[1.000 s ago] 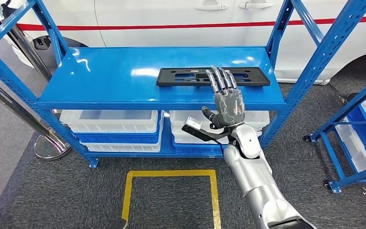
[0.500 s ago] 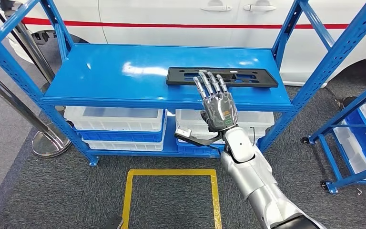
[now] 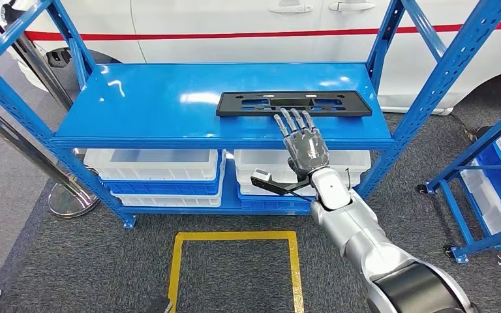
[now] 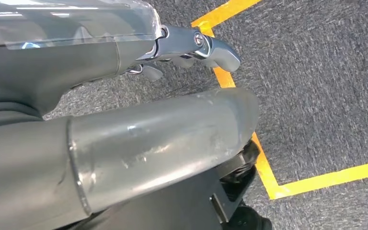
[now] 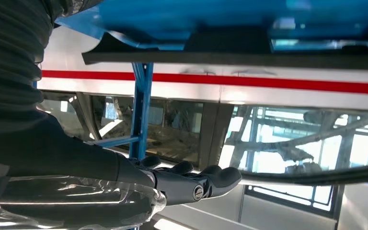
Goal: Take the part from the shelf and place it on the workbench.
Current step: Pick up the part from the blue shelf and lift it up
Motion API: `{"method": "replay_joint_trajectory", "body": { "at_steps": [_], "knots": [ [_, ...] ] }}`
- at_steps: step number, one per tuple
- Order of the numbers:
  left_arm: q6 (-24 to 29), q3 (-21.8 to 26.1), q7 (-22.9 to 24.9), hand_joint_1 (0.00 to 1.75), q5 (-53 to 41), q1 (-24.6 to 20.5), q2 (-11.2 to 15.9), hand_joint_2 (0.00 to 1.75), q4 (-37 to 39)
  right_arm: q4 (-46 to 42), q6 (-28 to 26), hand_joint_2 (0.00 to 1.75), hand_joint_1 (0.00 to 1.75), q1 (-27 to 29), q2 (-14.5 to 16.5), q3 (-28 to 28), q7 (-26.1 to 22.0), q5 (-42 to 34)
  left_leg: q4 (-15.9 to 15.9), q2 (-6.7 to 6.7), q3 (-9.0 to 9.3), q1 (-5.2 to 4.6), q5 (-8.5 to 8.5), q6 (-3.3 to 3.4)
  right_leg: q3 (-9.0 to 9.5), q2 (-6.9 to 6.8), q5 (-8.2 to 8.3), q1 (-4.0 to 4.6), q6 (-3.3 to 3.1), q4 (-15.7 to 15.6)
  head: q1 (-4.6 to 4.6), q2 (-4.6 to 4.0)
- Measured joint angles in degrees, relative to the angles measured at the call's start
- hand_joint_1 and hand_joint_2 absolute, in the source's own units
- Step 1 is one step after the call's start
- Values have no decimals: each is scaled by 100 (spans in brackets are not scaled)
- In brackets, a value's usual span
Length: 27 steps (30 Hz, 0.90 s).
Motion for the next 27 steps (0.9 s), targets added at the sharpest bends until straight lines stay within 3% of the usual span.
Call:
{"method": "replay_joint_trajectory", "body": {
  "at_steps": [1, 3, 5, 8, 10, 13, 14, 15, 16, 18, 20, 24, 25, 27],
  "knots": [
    [-1, 0, -12, 0, 3, 1, 0, 0, 0, 55, -2, 175, 0, -11, 5, 7, 5, 0, -208, 0, 93, 0, 163, 7, 3, 6, -8, 0, 3, 10, -1, 0],
    [-3, 0, -21, 0, 8, -6, 0, 0, 0, 127, -4, 175, 0, -54, 16, 13, 15, 0, -1030, 0, 481, -4, 557, 53, 10, 19, -28, 1, 26, 30, 0, 0],
    [-3, -1, -28, 0, 9, -17, 0, 0, 0, 187, -9, 175, 0, -113, 21, 16, 22, 0, -1559, -5, 726, -28, 717, 117, 1, 26, -40, 17, 76, 45, 1, 0],
    [-9, -2, -36, 0, 11, -10, -3, 0, 0, 263, -16, 175, 0, -166, 21, 21, 34, -10, -1654, -13, 759, -41, 734, 199, 0, 27, -42, 24, 172, 31, 0, 0],
    [-19, -3, -42, 0, 20, -9, -21, 0, 0, 293, -19, 175, 0, -207, 18, 22, 44, -51, -1707, -9, 776, -16, 773, 270, -72, 25, -175, 18, 229, 199, 2, 0],
    [-32, -9, -48, 0, 40, -4, -66, 0, 0, 323, -20, 175, 0, -248, 3, 22, 31, -103, -1728, 3, 779, -12, 778, 330, -558, 23, -693, 0, 289, 1218, 2, 0],
    [-34, -14, -48, 0, 42, 0, -80, 0, 0, 332, -20, 175, 0, -243, -4, 22, 18, -107, -1724, 5, 779, -14, 773, 335, -721, 22, -785, -6, 302, 1533, 3, 0],
    [-38, -21, -48, 0, 40, 4, -92, 0, 0, 340, -20, 175, 0, -237, -10, 22, 3, -111, -1717, 3, 780, -14, 767, 337, -799, 21, -762, -11, 308, 1655, 2, 0],
    [-40, -28, -48, 0, 36, 7, -107, 0, 0, 344, -20, 175, 0, -234, -15, 22, -10, -119, -1707, 0, 783, -14, 759, 333, -771, 20, -637, -15, 307, 1567, 3, 0],
    [-44, -44, -48, 0, 21, 8, -132, 0, 0, 340, -21, 175, 0, -248, -27, 20, -22, -134, -1674, -8, 792, -13, 726, 308, -435, 14, -221, -15, 276, 816, 3, 0],
    [-48, -69, -48, 0, 5, 2, -150, 0, 0, 327, -22, 175, 0, -261, -38, 17, -23, -140, -1630, -12, 782, -34, 687, 257, -150, 10, -4, 12, 223, 191, 3, 0],
    [-50, -126, -42, 0, -5, -8, -152, 0, -1, 259, -25, 175, 0, -240, -65, -13, -21, -153, -1597, -10, 775, -39, 637, 137, -87, 24, 0, 24, 105, 58, 2, 0],
    [-49, -139, -40, 0, -5, -11, -151, 0, -2, 237, -25, 175, 0, -242, -75, -27, -21, -155, -1492, -9, 735, -34, 562, 104, -71, 25, 7, 11, 69, 39, 1, 0],
    [-49, -163, -38, 0, -5, -20, -151, 0, -2, 199, -25, 175, 0, -242, -82, -63, -20, -156, -924, -7, 480, -18, 254, 45, -47, 24, 4, -3, 16, 18, -1, 0]
  ]
}}
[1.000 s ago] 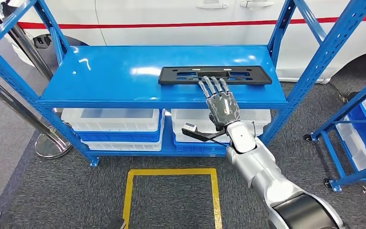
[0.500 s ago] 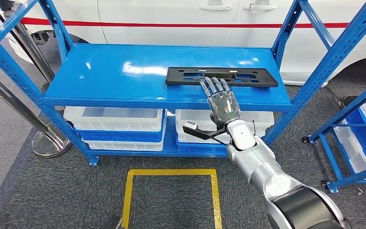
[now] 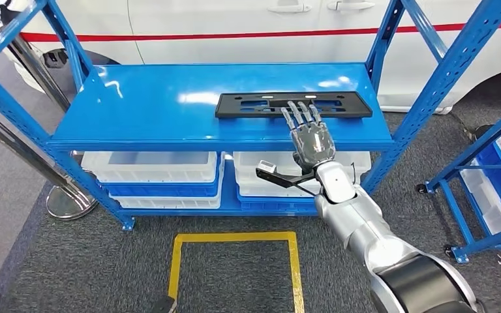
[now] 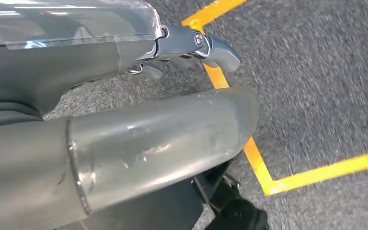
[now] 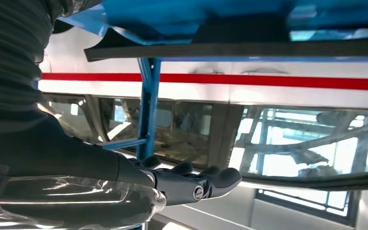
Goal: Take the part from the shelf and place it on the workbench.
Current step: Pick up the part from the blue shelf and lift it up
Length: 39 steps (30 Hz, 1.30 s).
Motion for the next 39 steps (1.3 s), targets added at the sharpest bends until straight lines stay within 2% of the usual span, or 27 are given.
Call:
{"method": "replay_joint_trajectory", "body": {
  "at_steps": [2, 3, 4, 5, 6, 8, 10, 12, 13, 15, 17, 18, 19, 20, 21, 23, 24, 27, 29, 30, 32, 33, 34, 35, 37, 38, 39],
  "knots": [
    [0, -17, 4, 0, 0, -4, 0, 0, 0, -18, 1, 175, 0, 20, -8, -39, 0, -1, 748, 0, -375, 10, -283, -34, 6, 1, -14, 6, -24, 4, 1, 0],
    [0, -21, 9, 0, 0, -2, 0, 0, 0, -21, 1, 175, 0, 34, -13, -57, 1, -1, 919, 0, -476, 11, -289, -38, 11, 3, -20, 9, -27, 7, 0, 0],
    [2, -25, 16, 0, 0, -1, 0, 0, 0, -28, 1, 175, 0, 44, -18, -71, 5, -1, 860, 0, -467, 11, -179, -30, 21, 8, -27, 12, -27, 10, 0, 0],
    [6, -31, 23, 0, 0, -5, 1, 0, -1, -37, 1, 175, 0, 47, -21, -82, 12, -1, 564, 0, -341, 10, 24, -8, 37, 14, -35, 15, -21, 11, -1, 0],
    [11, -38, 29, 0, 0, -13, 3, 0, -4, -48, 1, 175, 0, 45, -26, -92, 21, 1, 139, -1, -152, 3, 249, 30, 55, 19, -46, 18, -12, 11, 0, 0],
    [22, -53, 36, 0, 0, -42, 9, 0, -10, -65, -1, 175, 0, 34, -40, -114, 39, 3, -543, -3, 174, -21, 494, 100, 71, 25, -64, 37, 25, 15, 1, 0],
    [28, -64, 40, 0, 0, -63, 14, 0, -13, -68, -2, 175, 0, 33, -56, -137, 49, 3, -718, -10, 258, -48, 493, 139, 66, 23, -63, 41, 83, 7, 1, 0],
    [28, -71, 44, 0, 0, -65, 14, 0, -13, -80, -4, 175, 0, 32, -68, -155, 54, 3, -784, -8, 280, -30, 526, 191, 75, 22, -70, 41, 150, 1, 2, 0],
    [30, -75, 45, 0, -1, -68, 14, 0, -13, -88, -5, 175, 0, 22, -79, -166, 58, 3, -829, -2, 303, -14, 549, 226, 48, 19, -124, 44, 176, 68, 4, 0],
    [32, -91, 50, 0, -3, -82, 13, 0, -13, -101, -6, 175, 0, 13, -108, -188, 70, -1, -893, 15, 339, 11, 580, 277, -191, 15, -412, 31, 224, 571, 6, 0],
    [46, -104, 81, 0, -3, -94, 14, 0, -13, -101, -5, 175, 0, 51, -137, -208, 61, -14, -895, 17, 341, 13, 574, 299, -571, 12, -723, 2, 273, 1312, 5, 0],
    [54, -107, 104, 0, -2, -95, 17, 0, -14, -101, -4, 175, 0, 80, -150, -216, 43, -21, -890, 13, 341, 14, 566, 301, -689, 11, -754, -17, 294, 1521, 5, 0],
    [62, -108, 128, 0, -1, -95, 22, 0, -14, -101, -4, 175, 0, 100, -161, -223, 21, -29, -880, 9, 342, 15, 556, 297, -709, 9, -674, -38, 311, 1521, 5, 0],
    [65, -108, 143, 0, 0, -95, 27, 0, -15, -101, -5, 175, 0, 104, -166, -226, 4, -33, -863, 5, 345, 17, 540, 286, -615, 5, -496, -57, 320, 1300, 5, 0],
    [66, -108, 150, 0, 0, -95, 32, 0, -15, -104, -5, 175, 0, 97, -167, -230, -8, -35, -836, 3, 347, 18, 517, 265, -436, -1, -275, -74, 323, 918, 6, 0],
    [66, -108, 152, 0, 0, -100, 38, 0, -16, -111, -6, 175, 0, 72, -173, -238, -15, -36, -768, 3, 330, -2, 461, 197, -114, -8, -30, -69, 296, 245, 5, 0],
    [66, -108, 153, 0, 0, -107, 41, 0, -17, -115, -6, 175, 0, 70, -175, -242, -18, -36, -745, 4, 322, -13, 441, 166, -42, -7, -8, -60, 271, 88, 3, 0],
    [66, -109, 155, 0, 0, -124, 49, 0, -21, -117, -6, 175, 0, 77, -180, -246, -22, -36, -731, 5, 320, -5, 417, 79, -22, 2, -32, -43, 166, 46, 3, 0],
    [64, -110, 157, 0, 0, -127, 55, 0, -23, -127, -6, 175, 0, 59, -184, -250, -22, -36, -483, 7, 221, 14, 268, 19, 18, -6, -34, -59, 84, 19, 1, 0],
    [64, -111, 158, 0, 0, -128, 57, 0, -24, -132, -6, 175, 0, 54, -184, -252, -22, -36, -192, 7, 84, 23, 125, -5, 39, -10, -40, -64, 53, 10, -2, 0],
    [60, -112, 158, 0, 1, -127, 58, 0, -24, -136, -6, 175, 0, 60, -183, -253, -22, -33, 582, 8, -323, 26, -174, -37, 61, -9, -64, -51, 16, 11, -4, 0],
    [56, -112, 158, 0, 2, -123, 58, 0, -24, -136, -6, 175, 0, 71, -183, -254, -22, -30, 850, 8, -494, 27, -217, -41, 73, -6, -78, -42, 8, 12, -4, 0],
    [53, -112, 158, 0, 2, -118, 59, 0, -24, -136, -6, 175, 0, 82, -184, -256, -22, -26, 920, 8, -574, 26, -153, -35, 89, 0, -97, -34, 6, 14, -4, 0],
    [50, -113, 158, 0, 2, -114, 60, 0, -24, -137, -6, 175, 0, 90, -184, -260, -22, -22, 752, 8, -531, 24, 22, -16, 116, 7, -120, -26, 9, 15, -4, 0],
    [49, -114, 157, 0, 2, -114, 68, 0, -24, -145, -6, 175, 0, 93, -186, -268, -22, -19, -34, 7, -194, 4, 459, 71, 190, 15, -176, -14, 30, 13, -3, 0],
    [48, -115, 155, 0, 2, -118, 76, 0, -24, -150, -5, 175, 0, 89, -187, -273, -22, -19, -396, 7, -23, -14, 581, 120, 217, 17, -203, -4, 51, 13, -3, 0],
    [48, -117, 153, 0, 2, -123, 84, 0, -24, -155, -5, 175, 0, 86, -189, -277, -22, -19, -627, 8, 87, -34, 627, 158, 233, 17, -222, -1, 80, 3, -3, 0]
  ]
}}
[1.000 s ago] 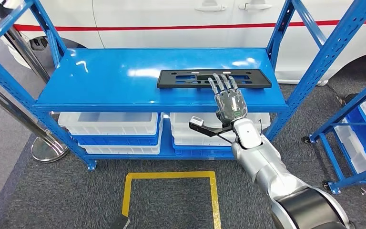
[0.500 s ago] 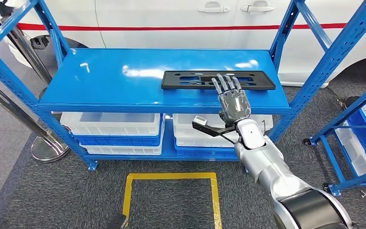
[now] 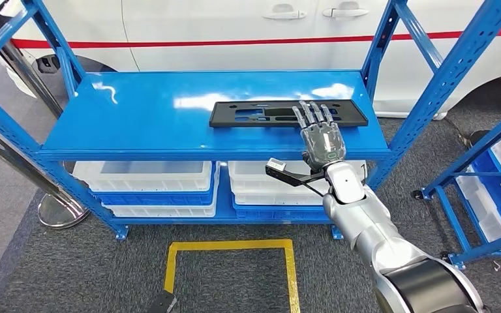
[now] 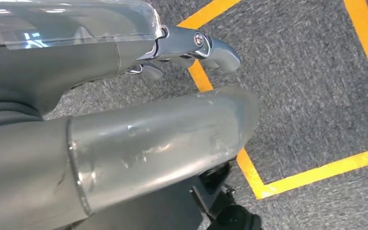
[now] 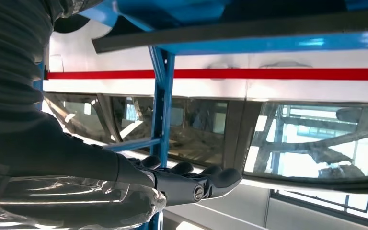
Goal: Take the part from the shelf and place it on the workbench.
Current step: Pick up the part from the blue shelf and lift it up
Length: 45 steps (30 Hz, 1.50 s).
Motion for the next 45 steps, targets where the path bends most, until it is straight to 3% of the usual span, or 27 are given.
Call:
{"method": "replay_joint_trajectory", "body": {
  "at_steps": [3, 5, 6, 8, 9, 10, 12, 13, 15, 17, 20, 22, 24, 25, 26, 27, 29, 30, 33, 35, 37, 39, 40, 41, 42, 43, 45],
  "knots": [
    [0, -7, -4, 0, 0, -2, 9, 0, -1, -14, -1, 175, 0, 12, -8, -14, -1, 2, -178, -6, 108, -13, -36, 70, 33, -5, 20, 4, 106, 8, 0, 0],
    [0, -10, -5, 0, 0, 2, 10, 0, -2, -29, -2, 175, 0, 5, -21, -31, -2, 1, -240, -9, 204, 13, -43, 128, -37, -11, -69, -1, 160, 217, 3, 0],
    [0, -12, -8, 0, 1, -2, 10, 0, -2, -37, -2, 175, 0, -3, -27, -39, -2, 1, -257, -9, 245, 20, -50, 152, -162, -12, -195, -9, 176, 451, 3, 0],
    [0, -20, -12, 0, 4, -8, 10, 0, -2, -39, -1, 175, 0, 11, -41, -49, -4, -1, -255, -9, 280, 19, -91, 183, -579, -13, -483, -16, 216, 1129, 4, 0],
    [0, -24, -14, 0, 7, -4, 10, 0, -2, -39, -1, 175, 0, 37, -48, -51, -5, -1, -250, -12, 298, 18, -116, 185, -780, -13, -549, -20, 234, 1397, 4, 0],
    [0, -27, -14, 0, 9, 4, 10, 0, -2, -39, -1, 175, 0, 65, -57, -55, -6, -2, -241, -17, 323, 18, -149, 181, -908, -14, -514, -25, 251, 1505, 4, 0],
    [0, -30, -15, 0, 13, 26, 9, 0, -2, -43, -2, 175, 0, 94, -70, -61, -7, -3, -218, -27, 400, 19, -224, 158, -860, -15, -139, -35, 255, 1152, 4, 0],
    [0, -32, -16, 0, 13, 33, 8, 0, -2, -49, -3, 175, 0, 97, -76, -67, -9, -6, -203, -28, 447, 20, -272, 138, -722, -17, 122, -36, 241, 768, 4, 0],
    [1, -38, -17, 0, 12, 28, 3, 0, -2, -64, -2, 175, 0, 96, -87, -80, -24, -14, -176, -26, 491, 13, -343, 86, -523, -26, 397, -1, 175, 176, 5, 0],
    [10, -40, -15, 0, 14, 23, 1, 0, -2, -86, -3, 175, 0, 117, -98, -93, -40, -16, -152, -25, 500, 3, -378, 24, -491, -27, 401, 35, 78, 11, 5, 0],
    [29, -42, -14, 0, 14, 26, 8, 0, -6, -110, -5, 175, 0, 137, -119, -105, -65, 2, 27, -25, 472, 8, -478, -56, -380, -22, 390, 10, -50, -37, 7, 0],
    [35, -44, -14, 0, 14, 10, 12, 0, -9, -114, -4, 175, 0, 122, -125, -107, -79, 31, 579, -21, 198, 28, -726, -107, -307, -23, 354, 2, -109, -57, 4, 0],
    [35, -45, -14, 0, 14, 2, 12, 0, -9, -101, -3, 175, 0, 125, -125, -107, -84, 64, 1286, -19, -241, 41, -986, -147, -277, -21, 313, 15, -138, -49, 4, 0],
    [35, -45, -14, 0, 14, 6, 12, 0, -9, -89, -3, 175, 0, 132, -125, -107, -85, 78, 1456, -19, -390, 44, -1002, -153, -264, -17, 291, 24, -142, -41, 4, 0],
    [35, -45, -14, 0, 13, 11, 12, 0, -9, -76, -3, 175, 0, 137, -125, -107, -86, 87, 1423, -19, -439, 43, -908, -143, -248, -12, 269, 34, -143, -29, 3, 0],
    [35, -45, -14, 0, 14, 15, 12, 0, -9, -67, -3, 175, 0, 139, -125, -107, -87, 93, 1170, -19, -374, 38, -704, -113, -224, -8, 245, 47, -141, -20, 3, 0],
    [39, -45, -14, 0, 15, 8, 15, 0, -14, -53, -3, 175, 0, 135, -125, -107, -87, 101, 393, -15, -87, 10, -252, -8, -167, -5, 202, 75, -129, -12, 5, 0],
    [45, -45, -14, 0, 16, -1, 18, 0, -16, -45, -3, 175, 0, 131, -126, -107, -87, 104, 89, -15, 29, -11, -150, 37, -153, -6, 188, 79, -111, -15, 6, 0],
    [62, -47, -13, 0, 18, -11, 23, 0, -20, -21, -3, 175, 0, 131, -128, -107, -94, 104, -164, -26, 137, -47, -110, 112, -145, -7, 172, 67, -16, -38, 5, 0],
    [67, -49, -14, 0, 18, -9, 17, 0, -20, -17, -4, 175, 0, 122, -133, -107, -99, 99, -259, -16, 205, -12, -18, 139, -156, -13, 110, 66, 49, 26, 7, 0],
    [68, -50, -15, 0, 17, -19, 10, 0, -20, -8, -4, 175, 0, 102, -145, -107, -98, 96, -338, -1, 259, 26, 18, 156, -379, -15, -149, 53, 106, 485, 9, 0],
    [68, -51, -15, 0, 17, -24, 10, 0, -20, 16, -3, 175, 0, 113, -154, -107, -98, 94, -336, 1, 263, 28, 2, 170, -798, -13, -459, 16, 167, 1248, 8, 0],
    [68, -52, -15, 0, 19, -22, 10, 0, -20, 31, -3, 175, 0, 127, -157, -107, -98, 94, -325, -1, 264, 32, -13, 169, -955, -14, -502, -10, 196, 1499, 9, 0],
    [68, -52, -14, 0, 21, -19, 10, 0, -20, 44, -3, 175, 0, 138, -160, -107, -98, 92, -306, -5, 265, 38, -31, 158, -1007, -16, -422, -36, 222, 1529, 9, 0],
    [68, -52, -14, 0, 25, -17, 9, 0, -20, 53, -3, 175, 0, 141, -163, -107, -98, 87, -278, -10, 267, 49, -55, 141, -943, -19, -247, -60, 244, 1340, 9, 0],
    [68, -52, -14, 0, 28, -16, 8, 0, -20, 56, -3, 175, 0, 136, -164, -107, -99, 79, -236, -16, 268, 60, -89, 115, -780, -25, -16, -83, 263, 967, 9, 0],
    [72, -52, -12, 0, 34, -21, 7, 0, -20, 56, -4, 175, 0, 123, -164, -107, -100, 49, -134, -26, 246, 59, -169, 40, -474, -22, 242, -90, 253, 312, 8, 0]
  ]
}}
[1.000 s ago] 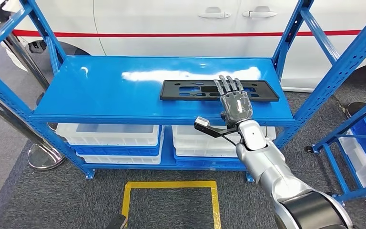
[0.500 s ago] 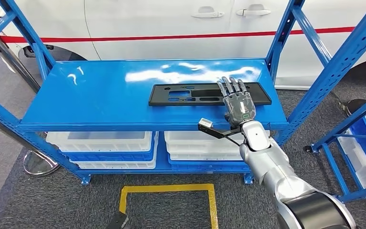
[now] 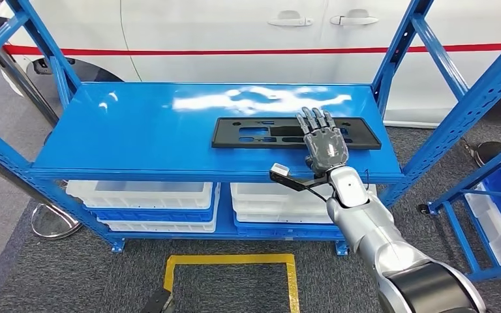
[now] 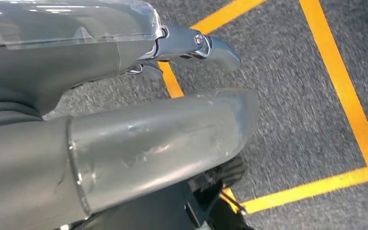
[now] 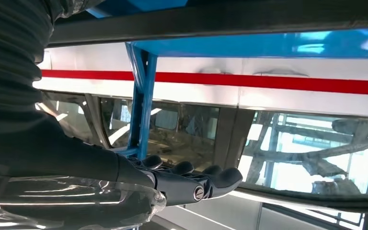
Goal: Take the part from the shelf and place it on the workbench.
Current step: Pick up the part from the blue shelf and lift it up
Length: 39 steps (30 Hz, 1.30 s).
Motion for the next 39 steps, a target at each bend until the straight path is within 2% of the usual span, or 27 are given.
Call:
{"method": "replay_joint_trajectory", "body": {
  "at_steps": [1, 4, 6, 7, 9, 10, 11, 12, 14, 15, 17, 20, 21, 22, 24, 25, 26, 27, 28, 29, 31, 33, 36, 37, 39],
  "knots": [
    [4, -1, 1, 0, 4, -5, 0, 0, 0, -1, -1, 175, 0, -1, 1, 0, -1, -14, 39, -3, -11, -8, -32, -38, 77, 6, 32, 8, -30, -165, -1, 0],
    [14, -2, 7, 0, 20, -7, 1, 0, 0, -2, -1, 175, 0, 3, -7, -1, -1, -33, 65, -5, -17, -5, -79, -125, 93, 21, -2, 34, -168, -198, -1, 0],
    [15, -3, 11, 0, 23, -7, 1, 0, 0, -11, -1, 175, 0, -8, -14, -2, -3, -34, 252, 1, -85, 8, -222, -178, 119, 19, 1, 18, -247, -219, -2, 0],
    [14, -4, 11, 0, 23, -12, 1, 0, 0, -15, -1, 175, 0, -12, -13, -2, -7, -33, 519, 5, -201, 12, -376, -200, 133, 17, 0, 12, -276, -229, -4, 0],
    [9, -7, 11, 0, 23, -18, 1, 0, 0, -11, 0, 175, 0, -14, -12, -2, -21, -31, 1298, 8, -577, 15, -722, -229, 144, 14, -13, 29, -306, -229, -3, 0],
    [7, -8, 11, 0, 23, -15, 1, 0, 0, -5, 1, 175, 0, -12, -11, -2, -31, -29, 1608, 8, -742, 16, -809, -230, 147, 14, -18, 42, -313, -228, -3, 0],
    [4, -9, 11, 0, 22, -11, 1, 0, 0, 2, 1, 175, 0, -11, -11, -2, -43, -27, 1728, 8, -819, 14, -786, -220, 153, 14, -22, 55, -319, -227, -3, 0],
    [3, -11, 10, 0, 22, -10, 1, 0, 0, 12, 1, 175, 0, -13, -11, -2, -52, -22, 1600, 8, -776, 11, -646, -196, 163, 15, -27, 66, -321, -226, -3, 0],
    [3, -21, 9, 0, 21, -21, 2, 0, 0, 37, 1, 175, 0, -28, -5, -2, -65, 0, 853, 8, -444, -14, -233, -111, 193, 17, -39, 85, -321, -228, -2, 0],
    [3, -27, 9, 0, 21, -33, 3, 0, 0, 52, 1, 175, 0, -40, 1, -2, -67, 13, 470, 8, -264, -34, -87, -68, 201, 19, -46, 97, -308, -227, -2, 0],
    [4, -34, 9, 0, 22, -53, 5, 0, 0, 83, 1, 175, 0, -56, 14, -1, -69, 26, 89, 6, -90, -73, -2, -12, 200, 19, -46, 101, -261, -236, -1, 0],
    [6, -41, 11, 0, 23, -60, 5, 0, 0, 119, 0, 175, 0, -68, 28, 0, -115, -11, -16, 1, -42, -64, 50, 42, 204, 11, -54, 98, -157, -247, -1, 0],
    [6, -43, 10, 0, 23, -64, 5, 0, 0, 129, -1, 175, 0, -82, 31, 0, -149, -42, -67, 6, -19, -50, 81, 70, 167, 9, -124, 99, -129, -161, 2, 0],
    [7, -45, 10, 0, 23, -72, 5, 0, 0, 140, -1, 175, 0, -97, 34, 0, -184, -80, -112, 12, 2, -36, 108, 93, 76, 7, -253, 99, -106, 39, 2, 0],
    [7, -47, 9, 0, 26, -86, 5, 0, 0, 177, 1, 175, 0, -108, 42, 0, -273, -151, -127, 20, 4, -42, 118, 119, -233, 7, -584, 80, -68, 684, 2, 0],
    [7, -48, 10, 0, 28, -88, 5, 0, 0, 205, 2, 175, 0, -96, 46, 0, -307, -180, -122, 19, 2, -43, 115, 123, -383, 6, -692, 71, -49, 984, 0, 0],
    [7, -48, 10, 0, 30, -85, 5, 0, 0, 236, 3, 175, 0, -82, 49, 0, -334, -200, -114, 16, 1, -43, 109, 125, -464, 5, -701, 58, -31, 1135, 2, 0],
    [7, -48, 10, 0, 33, -83, 4, 0, 0, 264, 4, 175, 0, -73, 51, 0, -351, -212, -99, 11, 0, -41, 101, 121, -452, 3, -611, 44, -17, 1096, 2, 0],
    [7, -49, 10, 0, 37, -81, 4, 0, 0, 286, 5, 175, 0, -70, 56, 0, -368, -222, -74, 6, -1, -37, 85, 108, -336, 0, -434, 29, -8, 857, 2, 0],
    [7, -50, 8, 0, 44, -83, 3, 0, 0, 299, 5, 175, 0, -74, 61, 0, -385, -227, -37, 1, -5, -33, 60, 86, -160, -5, -251, 15, -5, 491, 2, 0],
    [8, -54, 4, 0, 55, -96, 3, 0, 0, 315, 5, 175, 0, -88, 88, 0, -406, -233, 45, -3, -36, -47, 4, 19, 119, -5, -59, 24, -43, -71, 1, 0],
    [9, -62, -1, 0, 59, -109, 3, 0, 0, 333, 4, 175, 0, -90, 112, 0, -411, -234, 78, -5, -59, -62, -18, -42, 167, 6, -72, 54, -120, -179, -1, 0],
    [10, -71, -4, 0, 59, -114, 4, 0, 0, 350, 4, 175, 0, -101, 132, 0, -411, -238, 172, -2, -91, -41, -99, -129, 179, 8, -48, 44, -246, -212, -2, 0],
    [10, -72, -5, 0, 59, -116, 4, 0, 0, 351, 4, 175, 0, -109, 145, 0, -412, -240, 358, -1, -172, -32, -219, -161, 187, 7, -38, 33, -282, -228, -3, 0],
    [11, -75, -6, 0, 61, -119, 5, 0, 0, 361, 7, 175, 0, -111, 170, 0, -419, -242, 1052, 2, -494, -14, -576, -214, 189, 4, -38, 32, -324, -235, -4, 0]
  ]
}}
